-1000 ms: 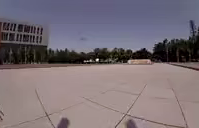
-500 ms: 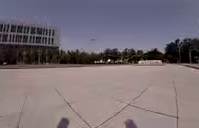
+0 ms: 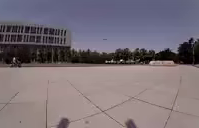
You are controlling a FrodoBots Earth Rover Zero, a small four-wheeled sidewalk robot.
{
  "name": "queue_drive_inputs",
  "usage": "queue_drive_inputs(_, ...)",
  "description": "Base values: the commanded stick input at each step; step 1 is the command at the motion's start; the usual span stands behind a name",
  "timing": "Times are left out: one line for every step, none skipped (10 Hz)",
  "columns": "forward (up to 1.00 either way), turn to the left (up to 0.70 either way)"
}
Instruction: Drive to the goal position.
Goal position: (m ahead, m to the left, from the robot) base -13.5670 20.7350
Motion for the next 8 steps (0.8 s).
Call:
queue_drive_inputs(-1.0, -0.4)
queue_drive_inputs(-0.9, -0.45)
queue_drive_inputs(0.0, -0.91)
queue_drive_inputs(0.0, -0.3)
queue_drive_inputs(0.0, 0.0)
queue_drive_inputs(0.0, 0.0)
queue_drive_inputs(0.0, 0.0)
queue_drive_inputs(0.0, 0.0)
